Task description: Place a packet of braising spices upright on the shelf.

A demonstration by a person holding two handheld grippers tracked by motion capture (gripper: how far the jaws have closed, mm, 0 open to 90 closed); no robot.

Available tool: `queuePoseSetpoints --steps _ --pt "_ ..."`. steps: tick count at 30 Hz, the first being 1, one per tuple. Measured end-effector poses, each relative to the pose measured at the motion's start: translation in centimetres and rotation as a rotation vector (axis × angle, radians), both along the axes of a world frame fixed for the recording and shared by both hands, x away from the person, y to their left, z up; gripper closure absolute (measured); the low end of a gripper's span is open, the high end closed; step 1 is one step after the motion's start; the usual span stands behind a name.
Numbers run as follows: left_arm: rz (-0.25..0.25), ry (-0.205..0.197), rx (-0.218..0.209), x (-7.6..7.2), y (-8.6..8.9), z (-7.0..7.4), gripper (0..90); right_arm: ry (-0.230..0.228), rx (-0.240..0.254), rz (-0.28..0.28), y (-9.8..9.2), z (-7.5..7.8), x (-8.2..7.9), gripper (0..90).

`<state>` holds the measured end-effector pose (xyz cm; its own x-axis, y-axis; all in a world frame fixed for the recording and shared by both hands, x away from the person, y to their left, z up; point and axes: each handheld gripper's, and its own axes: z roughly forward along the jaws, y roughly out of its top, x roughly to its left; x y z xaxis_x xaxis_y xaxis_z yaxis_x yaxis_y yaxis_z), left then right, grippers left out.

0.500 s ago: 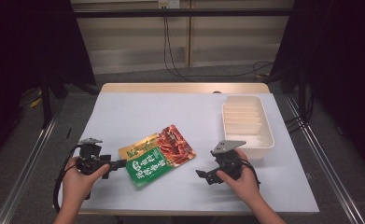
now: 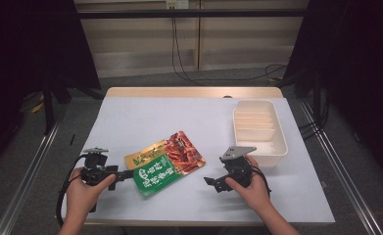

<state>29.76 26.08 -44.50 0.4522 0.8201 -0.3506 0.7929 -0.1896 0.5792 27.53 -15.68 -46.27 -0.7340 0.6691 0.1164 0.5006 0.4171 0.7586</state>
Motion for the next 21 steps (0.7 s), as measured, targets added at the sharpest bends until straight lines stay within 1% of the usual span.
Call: queuePoseSetpoints --steps 2,5,6,8,9,10,11,13,14,15,16,17,18,19,20,21 --pt "0.002 0.01 -0.017 -0.1 -0.1 0.0 23.6 -0.003 0.0 0.001 0.1 0.0 0.0 5.4" --pt "-0.005 0.015 -0.019 -0.4 -0.3 -0.1 23.7 -0.002 0.004 0.002 0.3 0.1 0.0 5.4" --pt "-0.007 0.013 -0.015 -0.4 -0.4 -0.2 23.6 -0.004 -0.004 0.012 0.3 0.1 0.1 5.4" --pt "-0.007 0.022 -0.014 -0.4 -0.5 -0.4 23.7 -0.007 -0.01 0.011 0.4 0.0 0.1 5.5" --pt "0.0 0.027 -0.027 -0.4 -0.7 -0.6 23.7 -0.004 -0.005 0.017 0.4 0.0 0.1 5.5" --pt "-0.015 0.035 -0.023 -0.4 -0.7 -0.7 23.7 -0.002 -0.003 0.018 0.4 0.0 0.1 5.5" --pt "-0.014 0.038 -0.022 -0.4 -1.0 -0.9 23.9 -0.003 -0.002 0.018 0.5 0.0 0.1 5.5" --pt "-0.029 0.051 -0.034 -0.3 -1.3 -1.2 24.4 -0.004 -0.002 0.014 0.5 0.0 0.1 5.5" --pt "-0.024 0.055 -0.055 -0.3 -1.6 -1.3 25.2 -0.003 -0.001 0.015 0.5 0.0 0.1 5.5" --pt "-0.033 0.063 -0.063 -0.2 -1.7 -1.3 26.2 -0.004 -0.002 0.016 0.5 0.0 0.1 5.5" --pt "-0.03 0.076 -0.077 -0.3 -2.0 -1.4 27.4 -0.006 -0.002 0.014 0.5 0.0 0.0 5.5" --pt "-0.034 0.086 -0.077 -0.2 -2.1 -1.5 28.0 -0.007 -0.003 0.014 0.6 0.0 0.0 5.5" --pt "-0.032 0.092 -0.068 -0.2 -2.2 -1.5 28.1 -0.01 -0.002 0.016 0.6 0.1 0.0 5.5" --pt "-0.016 0.095 -0.07 -0.3 -2.3 -1.6 28.4 -0.01 0.0 0.017 0.6 0.1 0.0 5.5" --pt "-0.025 0.097 -0.068 -0.3 -2.2 -1.6 28.2 -0.007 0.003 0.021 0.6 0.1 0.0 5.5" --pt "-0.02 0.094 -0.07 -0.3 -2.2 -1.6 27.9 -0.009 0.001 0.018 0.6 0.1 0.0 5.5"
